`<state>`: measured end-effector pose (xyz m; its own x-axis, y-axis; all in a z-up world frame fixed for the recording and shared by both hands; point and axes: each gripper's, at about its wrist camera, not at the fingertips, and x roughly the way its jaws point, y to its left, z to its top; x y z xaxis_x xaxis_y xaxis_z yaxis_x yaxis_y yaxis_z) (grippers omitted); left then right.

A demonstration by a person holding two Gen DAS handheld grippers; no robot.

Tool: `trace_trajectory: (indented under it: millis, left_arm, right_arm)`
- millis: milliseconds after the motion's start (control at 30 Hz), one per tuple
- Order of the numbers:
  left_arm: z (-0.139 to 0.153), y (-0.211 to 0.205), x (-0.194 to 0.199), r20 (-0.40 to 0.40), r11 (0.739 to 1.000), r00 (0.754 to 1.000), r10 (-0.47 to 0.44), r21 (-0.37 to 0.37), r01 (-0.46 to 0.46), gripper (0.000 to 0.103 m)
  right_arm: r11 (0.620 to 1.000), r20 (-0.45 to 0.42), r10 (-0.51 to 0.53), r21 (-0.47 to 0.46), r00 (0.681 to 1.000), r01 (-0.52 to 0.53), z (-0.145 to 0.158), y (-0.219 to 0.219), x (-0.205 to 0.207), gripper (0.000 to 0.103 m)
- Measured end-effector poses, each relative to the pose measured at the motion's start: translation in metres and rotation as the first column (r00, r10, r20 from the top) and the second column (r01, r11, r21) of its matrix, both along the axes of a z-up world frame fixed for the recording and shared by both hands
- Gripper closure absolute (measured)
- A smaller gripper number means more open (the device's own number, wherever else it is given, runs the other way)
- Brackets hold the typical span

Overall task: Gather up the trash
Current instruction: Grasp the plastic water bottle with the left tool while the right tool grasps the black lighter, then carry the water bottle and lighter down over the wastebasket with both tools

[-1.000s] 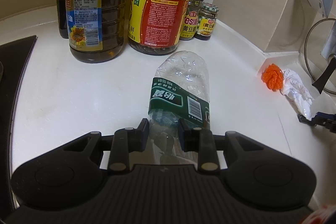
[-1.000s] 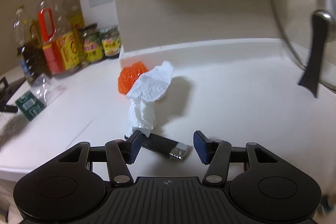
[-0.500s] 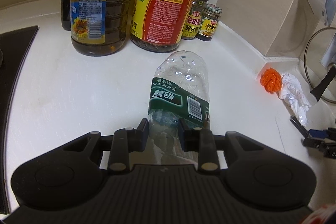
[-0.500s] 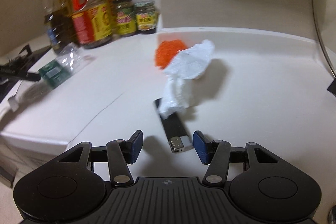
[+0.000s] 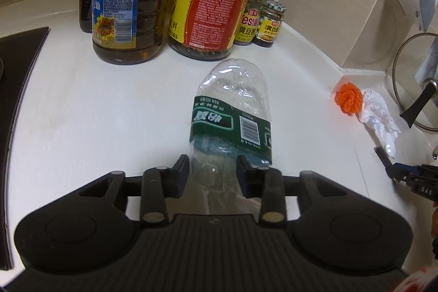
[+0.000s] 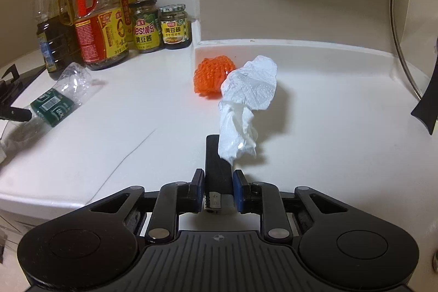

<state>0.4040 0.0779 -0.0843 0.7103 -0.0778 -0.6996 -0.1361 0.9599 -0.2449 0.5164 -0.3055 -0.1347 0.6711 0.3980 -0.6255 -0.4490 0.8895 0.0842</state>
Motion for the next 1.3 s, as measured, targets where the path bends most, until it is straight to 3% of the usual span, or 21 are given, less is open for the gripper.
trace_trajectory:
  millis: [167, 367, 700, 1300]
  left_arm:
    - [-0.007, -0.003, -0.001, -0.023, 1.000, 1.000, -0.012, -0.022, 0.012, 0.060]
    - [-0.006, -0.006, 0.005, -0.018, 0.999, 0.999, -0.032, -0.040, 0.031, 0.066]
    - [0.011, -0.014, -0.015, 0.019, 0.998, 0.998, -0.064, 0.006, 0.064, 0.068]
    - [0.020, -0.005, -0.080, 0.026, 0.996, 0.997, -0.072, -0.045, 0.073, 0.068]
  right_arm:
    - [0.999, -0.009, -0.024, 0.046, 1.000, 0.025, 0.000, -0.004, -0.023, 0.080]
    - [0.993, -0.024, -0.070, 0.090, 0.997, 0.072, 0.001, -0.015, -0.039, 0.080]
    - [0.978, -0.030, -0.132, 0.160, 0.991, 0.135, 0.012, -0.032, -0.069, 0.080]
    - [0.965, -0.051, -0.073, 0.248, 0.996, 0.084, 0.026, 0.005, -0.139, 0.080]
